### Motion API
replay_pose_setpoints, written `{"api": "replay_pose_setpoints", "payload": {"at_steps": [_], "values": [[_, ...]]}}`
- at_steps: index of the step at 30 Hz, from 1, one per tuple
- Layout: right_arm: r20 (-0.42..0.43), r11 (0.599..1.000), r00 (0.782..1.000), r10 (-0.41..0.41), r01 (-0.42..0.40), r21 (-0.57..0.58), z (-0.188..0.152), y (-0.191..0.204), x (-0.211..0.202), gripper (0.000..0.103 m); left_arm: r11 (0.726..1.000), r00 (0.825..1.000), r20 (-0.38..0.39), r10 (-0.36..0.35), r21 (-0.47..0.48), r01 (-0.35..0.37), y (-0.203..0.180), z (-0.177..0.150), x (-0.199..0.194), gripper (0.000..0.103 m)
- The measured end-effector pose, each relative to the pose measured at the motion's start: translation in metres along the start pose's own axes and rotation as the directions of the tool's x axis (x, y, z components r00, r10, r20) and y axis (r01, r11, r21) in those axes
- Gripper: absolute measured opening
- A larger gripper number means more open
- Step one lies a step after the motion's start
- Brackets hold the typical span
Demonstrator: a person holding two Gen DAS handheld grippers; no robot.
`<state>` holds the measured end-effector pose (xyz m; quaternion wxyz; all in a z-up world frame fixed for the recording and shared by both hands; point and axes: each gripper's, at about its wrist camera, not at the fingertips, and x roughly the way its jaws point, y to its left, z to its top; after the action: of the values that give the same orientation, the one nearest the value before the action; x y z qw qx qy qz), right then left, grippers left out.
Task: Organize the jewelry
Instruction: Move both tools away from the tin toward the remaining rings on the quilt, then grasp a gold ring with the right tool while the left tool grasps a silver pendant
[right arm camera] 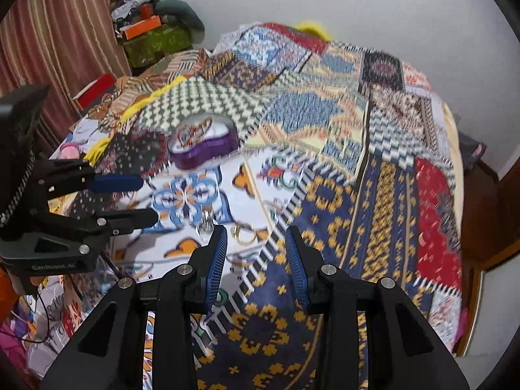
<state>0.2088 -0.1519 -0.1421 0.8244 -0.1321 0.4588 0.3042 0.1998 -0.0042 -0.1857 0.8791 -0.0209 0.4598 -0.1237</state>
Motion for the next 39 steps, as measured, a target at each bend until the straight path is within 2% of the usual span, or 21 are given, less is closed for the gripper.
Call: {"api": "replay_pose_setpoints", "payload": {"at_steps": [5, 14, 15, 16, 17, 24, 26, 28, 33, 35, 38, 39], "values": [[-0.028, 1.000, 1.000, 0.015, -0.015, -0.005, -0.005, 0.002, 0.018, 0.034, 1.000, 1.000, -0.012, -0.002, -0.013, 0.002, 0.001, -0.002, 0.008, 0.045], [-0.022, 0.999, 1.000, 0.013, -0.014, -0.028, -0.002, 0.008, 0.034, 0.034, 1.000, 1.000, -0.001, 0.000, -0.020, 0.000, 0.006, 0.004, 0.012, 0.045], [-0.017, 1.000, 1.000, 0.014, -0.015, -0.026, -0.002, 0.009, 0.034, 0.031, 1.000, 1.000, 0.002, -0.004, -0.025, 0.004, 0.007, 0.006, 0.012, 0.045], [-0.016, 1.000, 1.000, 0.015, -0.016, -0.023, -0.003, 0.008, 0.033, 0.023, 1.000, 1.000, 0.005, -0.009, -0.029, 0.010, 0.007, 0.007, 0.013, 0.045], [-0.017, 1.000, 1.000, 0.016, -0.017, -0.020, -0.003, 0.007, 0.034, 0.019, 0.999, 1.000, 0.007, -0.018, -0.033, 0.018, 0.007, 0.009, 0.014, 0.045], [-0.004, 0.999, 0.999, 0.042, -0.042, 0.005, -0.005, 0.002, 0.029, 0.018, 0.997, 0.998, 0.009, -0.068, -0.027, 0.068, -0.005, 0.016, 0.022, 0.045], [0.002, 0.999, 0.999, 0.047, -0.047, 0.013, -0.007, 0.000, 0.026, 0.018, 0.999, 0.998, 0.027, -0.053, -0.011, 0.053, -0.011, 0.018, 0.023, 0.036], [0.009, 0.999, 0.999, 0.046, -0.046, 0.020, -0.008, -0.002, 0.025, 0.018, 1.000, 0.999, 0.040, -0.023, 0.010, 0.023, -0.018, 0.021, 0.025, 0.020], [0.018, 0.999, 0.999, 0.038, -0.039, 0.037, -0.011, -0.009, 0.021, 0.018, 0.998, 0.999, 0.016, -0.046, 0.036, 0.045, -0.028, 0.023, 0.034, 0.015], [0.022, 0.998, 0.999, 0.034, -0.035, 0.044, -0.013, -0.012, 0.019, 0.018, 0.998, 0.999, 0.009, -0.042, 0.043, 0.042, -0.031, 0.023, 0.038, 0.010], [0.028, 0.998, 0.999, 0.030, -0.031, 0.055, -0.014, -0.016, 0.017, 0.018, 0.998, 0.999, 0.017, -0.049, 0.040, 0.048, -0.031, 0.022, 0.036, 0.009], [0.030, 0.998, 0.999, 0.030, -0.032, 0.060, -0.014, -0.017, 0.016, 0.018, 0.998, 0.998, 0.020, -0.053, 0.038, 0.052, -0.031, 0.022, 0.035, 0.006]]}}
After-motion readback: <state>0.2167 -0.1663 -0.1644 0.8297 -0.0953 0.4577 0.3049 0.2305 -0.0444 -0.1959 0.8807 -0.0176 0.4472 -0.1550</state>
